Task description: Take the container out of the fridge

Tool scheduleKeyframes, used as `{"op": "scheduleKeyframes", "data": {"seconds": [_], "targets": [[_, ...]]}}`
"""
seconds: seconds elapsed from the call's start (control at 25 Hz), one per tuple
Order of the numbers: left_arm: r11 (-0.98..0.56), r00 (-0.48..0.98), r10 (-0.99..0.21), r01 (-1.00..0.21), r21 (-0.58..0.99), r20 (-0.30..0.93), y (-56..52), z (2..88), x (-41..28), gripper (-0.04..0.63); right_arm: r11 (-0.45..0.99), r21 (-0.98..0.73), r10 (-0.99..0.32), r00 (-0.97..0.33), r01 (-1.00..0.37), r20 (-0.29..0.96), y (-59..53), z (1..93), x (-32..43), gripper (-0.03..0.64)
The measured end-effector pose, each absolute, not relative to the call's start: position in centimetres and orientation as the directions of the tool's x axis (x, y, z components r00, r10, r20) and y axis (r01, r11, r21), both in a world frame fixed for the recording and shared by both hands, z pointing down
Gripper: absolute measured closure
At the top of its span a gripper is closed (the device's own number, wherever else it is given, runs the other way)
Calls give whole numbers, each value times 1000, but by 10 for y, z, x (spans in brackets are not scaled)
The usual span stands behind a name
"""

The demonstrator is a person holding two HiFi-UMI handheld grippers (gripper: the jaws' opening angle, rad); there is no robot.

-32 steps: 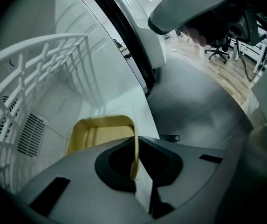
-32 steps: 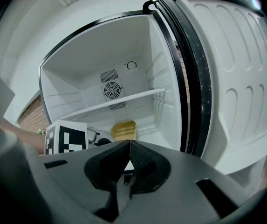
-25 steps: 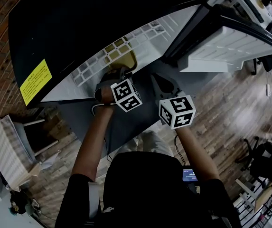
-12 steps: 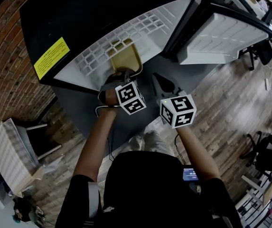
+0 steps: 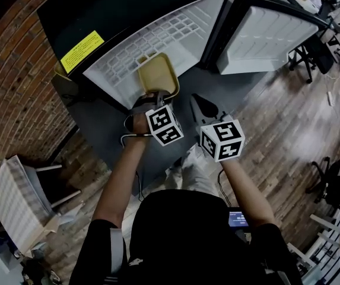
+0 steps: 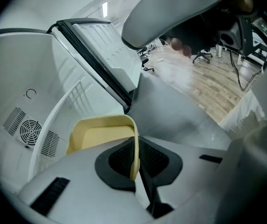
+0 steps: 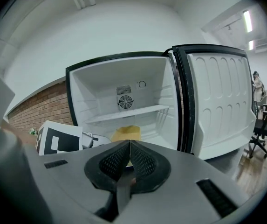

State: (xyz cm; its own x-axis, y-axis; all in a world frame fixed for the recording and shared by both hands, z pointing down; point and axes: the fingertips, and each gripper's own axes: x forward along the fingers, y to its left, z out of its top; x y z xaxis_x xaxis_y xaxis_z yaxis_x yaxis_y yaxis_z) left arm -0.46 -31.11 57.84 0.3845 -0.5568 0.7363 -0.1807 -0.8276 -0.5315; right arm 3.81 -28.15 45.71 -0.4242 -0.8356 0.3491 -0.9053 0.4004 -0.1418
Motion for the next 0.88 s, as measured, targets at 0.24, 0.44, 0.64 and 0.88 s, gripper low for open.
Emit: {"op": "scheduleKeyframes", "data": {"seconds": [0.24,0.44,0.64,0.88], "targets": [[-827,397,-555,-168,-537,731,-291,573,-8,565,389,-125,-852,-408,-913,328,-261,448,35,577],[-818,392,-567,-159,-553,725,-284,568,-10,565,383,-115,-858,-399,-916,324,-252,444,37,577],[-806,366,-584,-154,-572,725,-282,564,-11,565,381,-107,-864,-395,-918,312,-248,435,44,577],[-802,357,-590,-158,-576,724,-266,557,-1,565,391,-109,-861,-405,-914,308,-232,428,55,577]]}}
